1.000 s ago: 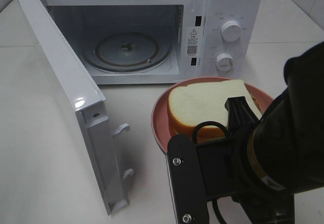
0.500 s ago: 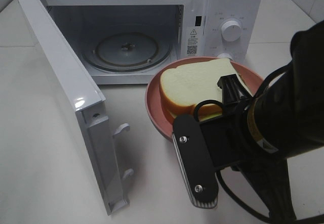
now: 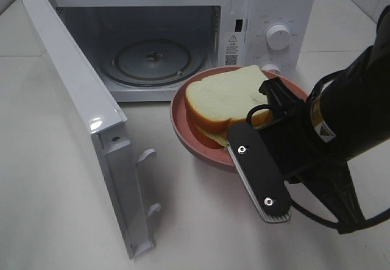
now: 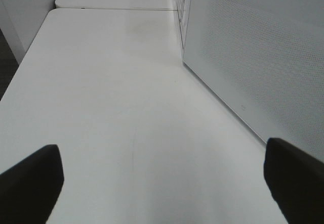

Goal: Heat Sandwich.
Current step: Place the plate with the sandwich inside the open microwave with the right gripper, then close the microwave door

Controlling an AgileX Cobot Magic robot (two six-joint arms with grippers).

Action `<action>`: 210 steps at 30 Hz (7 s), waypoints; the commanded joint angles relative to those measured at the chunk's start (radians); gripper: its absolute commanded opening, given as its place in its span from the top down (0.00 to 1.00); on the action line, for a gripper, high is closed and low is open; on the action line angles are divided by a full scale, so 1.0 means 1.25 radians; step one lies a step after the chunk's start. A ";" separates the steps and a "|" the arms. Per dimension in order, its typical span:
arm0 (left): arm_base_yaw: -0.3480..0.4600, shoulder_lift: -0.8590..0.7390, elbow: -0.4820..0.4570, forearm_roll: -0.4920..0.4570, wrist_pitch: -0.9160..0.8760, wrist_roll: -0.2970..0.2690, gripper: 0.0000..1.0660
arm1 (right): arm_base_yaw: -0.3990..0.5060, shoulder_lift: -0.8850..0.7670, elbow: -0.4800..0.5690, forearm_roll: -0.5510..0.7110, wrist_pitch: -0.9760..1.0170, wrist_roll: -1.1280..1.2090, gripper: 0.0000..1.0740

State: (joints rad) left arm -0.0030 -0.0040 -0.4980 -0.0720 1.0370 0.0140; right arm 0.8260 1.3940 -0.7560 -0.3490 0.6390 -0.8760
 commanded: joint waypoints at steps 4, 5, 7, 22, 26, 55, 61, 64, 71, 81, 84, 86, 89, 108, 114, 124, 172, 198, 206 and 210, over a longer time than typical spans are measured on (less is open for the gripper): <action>0.000 -0.019 0.002 0.001 -0.002 -0.001 0.05 | -0.067 -0.006 -0.001 0.075 -0.050 -0.186 0.99; 0.000 -0.019 0.002 0.001 -0.002 -0.001 0.05 | -0.080 -0.006 -0.001 0.095 -0.054 -0.222 0.99; 0.000 -0.019 0.002 0.001 -0.002 -0.001 0.05 | -0.116 -0.006 -0.001 0.153 -0.062 -0.333 0.99; 0.000 -0.019 0.002 0.001 -0.002 -0.001 0.05 | -0.206 -0.006 -0.001 0.290 -0.076 -0.622 0.99; 0.000 -0.019 0.002 0.001 -0.002 -0.001 0.05 | -0.205 -0.006 -0.001 0.290 -0.083 -0.622 0.99; 0.000 -0.019 0.002 0.001 -0.002 -0.001 0.05 | -0.156 0.157 -0.178 0.305 -0.102 -0.628 1.00; 0.000 -0.019 0.002 0.001 -0.002 -0.001 0.05 | -0.156 0.194 -0.218 0.308 -0.101 -0.629 1.00; 0.000 -0.019 0.002 0.001 -0.002 -0.001 0.05 | -0.156 0.223 -0.254 0.309 -0.101 -0.628 1.00; 0.000 -0.019 0.002 0.001 -0.002 -0.001 0.05 | -0.147 0.279 -0.314 0.310 -0.100 -0.627 1.00; 0.000 -0.019 0.002 0.001 -0.002 -0.001 0.05 | -0.147 0.353 -0.393 0.326 -0.098 -0.622 1.00; 0.000 -0.019 0.002 0.001 -0.002 -0.001 0.05 | -0.147 0.366 -0.410 0.326 -0.096 -0.614 1.00; 0.000 -0.019 0.002 0.001 -0.002 -0.001 0.05 | -0.147 0.388 -0.442 0.326 -0.084 -0.599 1.00; 0.000 -0.019 0.002 0.001 -0.002 -0.001 0.05 | -0.147 0.410 -0.477 0.325 -0.075 -0.576 0.99; 0.000 -0.019 0.002 0.001 -0.002 0.000 0.05 | -0.147 0.539 -0.668 0.262 -0.011 -0.414 0.98; 0.000 -0.019 0.002 0.001 -0.002 0.000 0.05 | -0.147 0.569 -0.702 0.262 0.002 -0.405 0.98; 0.000 -0.019 0.002 0.001 -0.002 0.000 0.05 | -0.147 0.626 -0.787 0.218 0.025 -0.342 0.98; 0.000 -0.019 0.002 0.001 -0.002 0.000 0.05 | -0.175 0.730 -0.930 0.198 -0.011 -0.205 0.28; 0.000 -0.019 0.002 0.001 -0.002 0.000 0.05 | -0.175 0.558 -0.656 0.177 -0.125 -0.197 0.29; 0.000 -0.019 0.002 0.001 -0.002 0.000 0.05 | -0.175 0.478 -0.554 0.175 -0.149 -0.195 0.29; 0.000 -0.019 0.002 0.001 -0.002 0.000 0.05 | -0.175 0.455 -0.526 0.175 -0.150 -0.192 0.29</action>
State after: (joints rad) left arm -0.0030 -0.0040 -0.4980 -0.0720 1.0370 0.0140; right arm 0.6120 1.9770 -1.4170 -0.1260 0.4520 -1.1250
